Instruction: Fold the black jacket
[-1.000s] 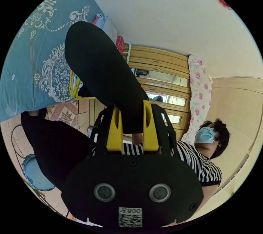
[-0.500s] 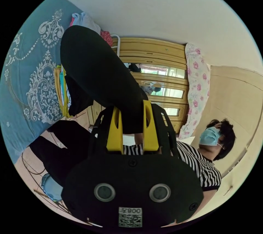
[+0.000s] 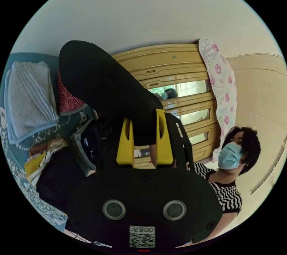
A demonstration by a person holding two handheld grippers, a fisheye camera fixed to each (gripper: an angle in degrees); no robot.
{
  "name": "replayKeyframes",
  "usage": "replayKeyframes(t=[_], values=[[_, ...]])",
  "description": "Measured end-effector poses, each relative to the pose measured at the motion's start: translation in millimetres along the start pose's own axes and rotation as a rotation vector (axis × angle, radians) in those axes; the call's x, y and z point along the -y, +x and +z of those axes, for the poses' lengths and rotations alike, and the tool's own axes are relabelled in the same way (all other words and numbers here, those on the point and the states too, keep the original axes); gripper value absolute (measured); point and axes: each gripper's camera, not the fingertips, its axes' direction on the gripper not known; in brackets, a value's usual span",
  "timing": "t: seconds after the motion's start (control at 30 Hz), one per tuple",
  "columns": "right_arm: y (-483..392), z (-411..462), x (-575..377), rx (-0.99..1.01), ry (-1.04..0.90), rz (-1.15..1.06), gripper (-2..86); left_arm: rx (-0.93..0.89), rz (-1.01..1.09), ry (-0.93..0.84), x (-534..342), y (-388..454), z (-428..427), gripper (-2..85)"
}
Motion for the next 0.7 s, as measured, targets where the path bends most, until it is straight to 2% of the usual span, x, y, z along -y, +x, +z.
replayKeyframes(t=[0.13,0.27,0.37,0.5,0.6,0.7], values=[[-4,-58,91,-0.13,-0.038,-0.05,2.0,0.019,0.089,0.027,82,-33,66,12.7],[27,-94,161,-0.333,-0.082,0.015,2.1,0.09,0.113,0.046,145,-110,133,12.6],[84,-100,186,-0.482,-0.148,0.156,2.3,0.167,0.023,0.023,164,-194,178,12.8],[170,-77,191,-0.705,-0.37,0.408,2.3,0.322,-0.279,-0.054,154,-323,228,13.0],[174,-65,196,-0.817,-0.459,0.404,2.1,0.396,-0.302,-0.117,148,-363,247,13.1],[139,-76,211,-0.884,-0.389,0.319,1.4,0.369,-0.282,-0.096,155,-383,251,13.3]])
